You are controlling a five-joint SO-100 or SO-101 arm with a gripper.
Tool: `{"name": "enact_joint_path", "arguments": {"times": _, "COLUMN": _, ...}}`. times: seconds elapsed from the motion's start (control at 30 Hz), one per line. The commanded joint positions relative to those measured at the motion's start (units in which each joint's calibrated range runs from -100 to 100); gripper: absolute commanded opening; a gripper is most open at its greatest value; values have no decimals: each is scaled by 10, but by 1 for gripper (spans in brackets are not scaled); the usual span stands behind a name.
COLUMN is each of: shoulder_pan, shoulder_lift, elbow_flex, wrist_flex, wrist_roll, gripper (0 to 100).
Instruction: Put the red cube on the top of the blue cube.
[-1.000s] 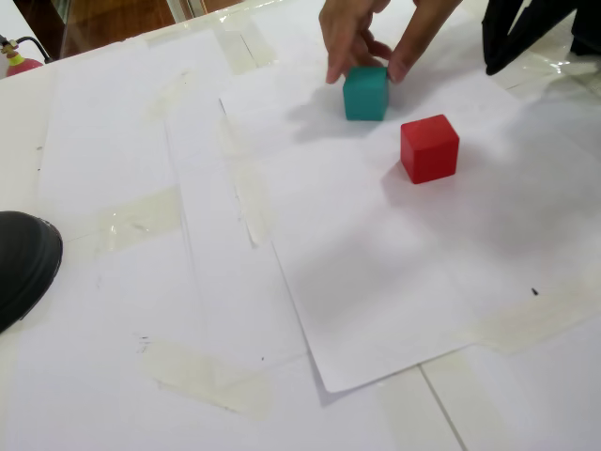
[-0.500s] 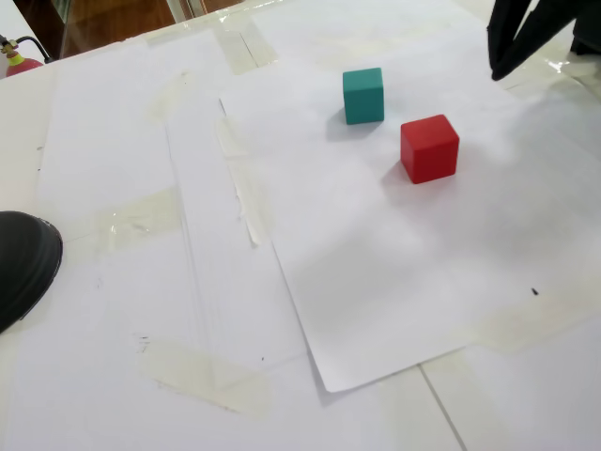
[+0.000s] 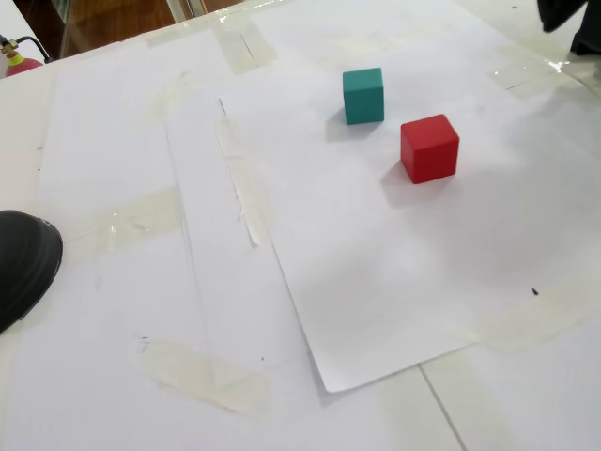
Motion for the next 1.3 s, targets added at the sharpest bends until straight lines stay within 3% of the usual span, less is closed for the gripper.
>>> {"name": "enact_joint_path", "arguments": {"times": 0.0, "shoulder_pan": -12, "shoulder_lift": 60, "elbow_flex": -98, "wrist_flex": 17, "wrist_roll": -3, "gripper": 0}}
{"name": "enact_joint_path", "arguments": {"times": 0.43, "shoulder_pan": -87, "shoulder_lift": 456, "elbow_flex": -297, "wrist_flex": -86, "wrist_roll": -65, "gripper": 0}}
{"name": "enact_joint_path", "arguments": {"times": 0.73, "shoulder_pan": -46, "shoulder_lift": 695, "elbow_flex": -505, "wrist_flex": 40, "wrist_roll": -42, "gripper": 0}}
{"name": "enact_joint_path", "arguments": {"times": 0.83, "shoulder_pan": -19, "shoulder_lift": 747, "elbow_flex": -549, "wrist_flex": 66, "wrist_roll": -12, "gripper": 0}}
{"name": "enact_joint_path", "arguments": {"times": 1.27, "shoulder_pan": 38, "shoulder_lift": 849, "elbow_flex": -560, "wrist_flex": 26, "wrist_roll": 18, "gripper": 2}}
